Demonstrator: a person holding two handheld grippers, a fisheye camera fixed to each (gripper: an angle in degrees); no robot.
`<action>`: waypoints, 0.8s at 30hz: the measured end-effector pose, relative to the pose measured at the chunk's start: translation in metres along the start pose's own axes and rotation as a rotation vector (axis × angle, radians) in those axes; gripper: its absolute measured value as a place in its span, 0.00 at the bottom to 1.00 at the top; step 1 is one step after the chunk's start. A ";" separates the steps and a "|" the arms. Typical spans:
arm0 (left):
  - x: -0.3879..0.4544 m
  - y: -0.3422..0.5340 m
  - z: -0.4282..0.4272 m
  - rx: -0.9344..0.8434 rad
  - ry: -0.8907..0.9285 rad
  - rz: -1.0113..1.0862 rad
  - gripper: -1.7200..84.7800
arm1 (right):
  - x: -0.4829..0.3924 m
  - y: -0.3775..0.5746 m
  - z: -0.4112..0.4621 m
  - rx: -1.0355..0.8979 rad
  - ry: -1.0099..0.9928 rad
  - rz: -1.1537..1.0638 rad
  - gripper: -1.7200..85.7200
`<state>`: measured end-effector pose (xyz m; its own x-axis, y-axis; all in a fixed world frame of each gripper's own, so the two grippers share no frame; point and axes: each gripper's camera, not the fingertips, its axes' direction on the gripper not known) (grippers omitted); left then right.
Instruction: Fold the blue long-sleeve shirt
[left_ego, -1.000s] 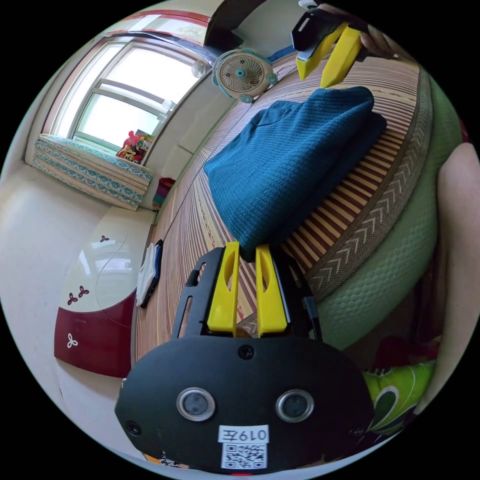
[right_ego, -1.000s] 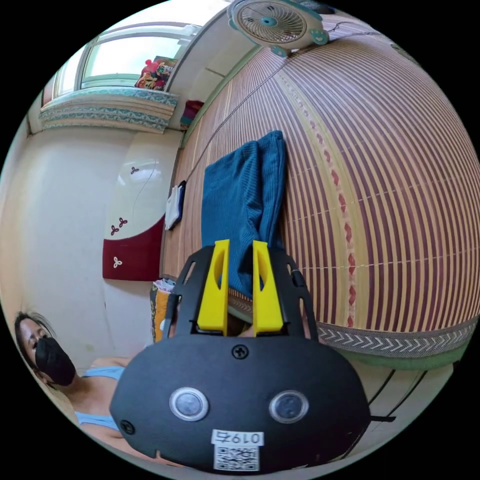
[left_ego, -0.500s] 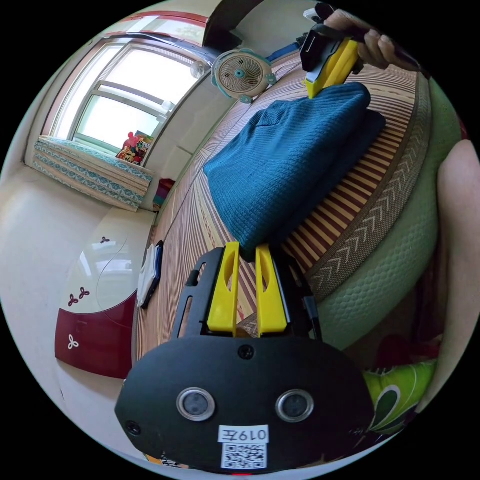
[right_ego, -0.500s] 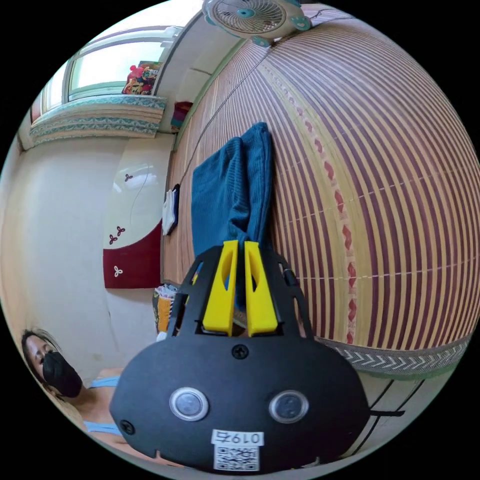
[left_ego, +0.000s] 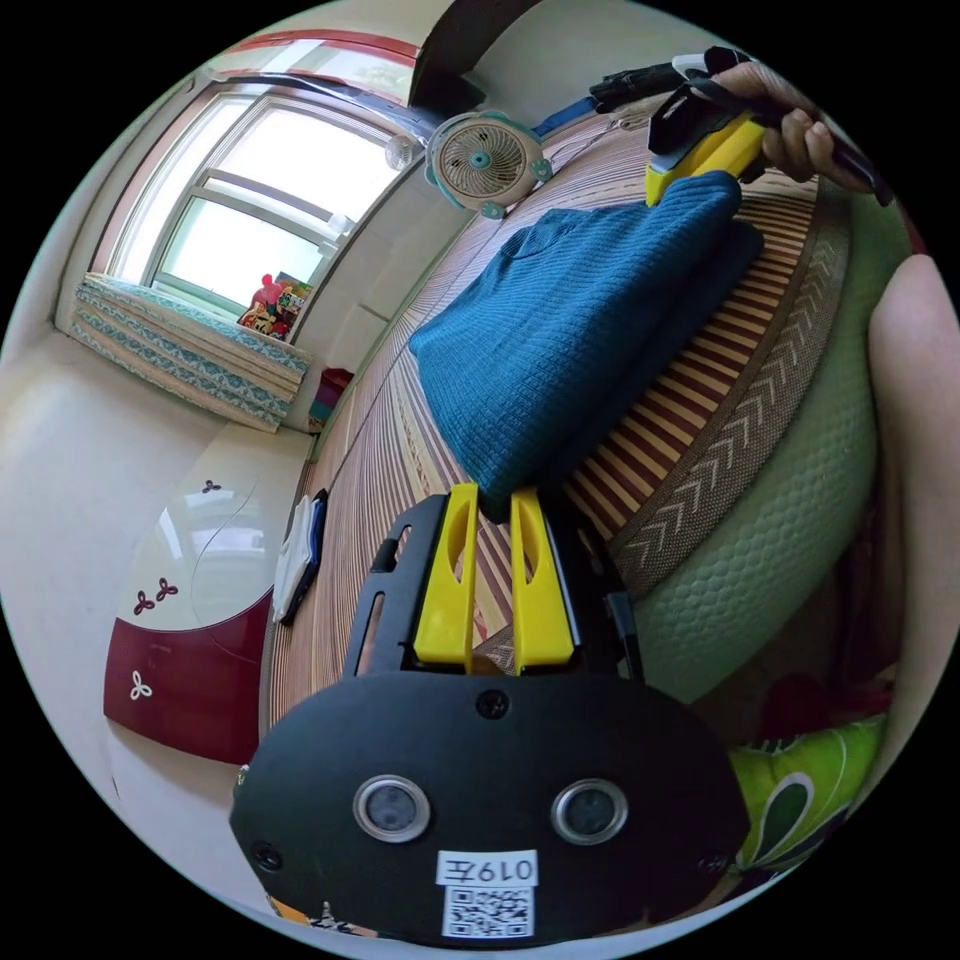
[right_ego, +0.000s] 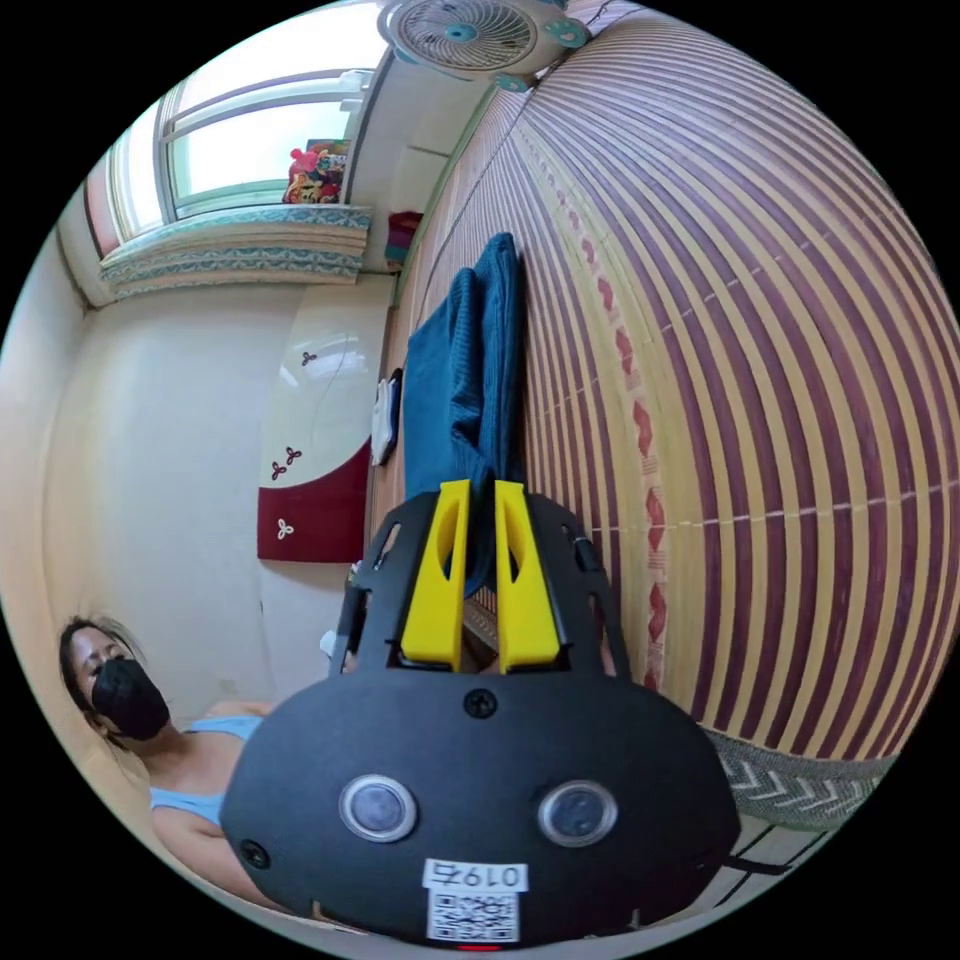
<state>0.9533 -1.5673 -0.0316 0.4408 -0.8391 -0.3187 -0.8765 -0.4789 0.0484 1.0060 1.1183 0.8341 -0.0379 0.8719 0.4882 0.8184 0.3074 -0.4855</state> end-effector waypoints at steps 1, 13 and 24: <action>0.000 0.000 0.000 0.002 0.003 0.000 0.03 | 0.002 0.003 -0.002 0.006 -0.006 -0.004 0.07; 0.001 -0.002 -0.007 -0.018 0.014 -0.005 0.03 | -0.018 0.077 0.007 -0.008 0.104 -0.202 0.12; 0.004 -0.002 -0.014 -0.012 0.019 -0.021 0.03 | 0.028 0.116 0.063 0.035 0.226 -0.102 0.02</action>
<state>0.9595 -1.5736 -0.0195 0.4629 -0.8336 -0.3014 -0.8646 -0.4996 0.0538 1.0642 1.2025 0.7455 0.0126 0.7295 0.6838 0.7964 0.4062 -0.4480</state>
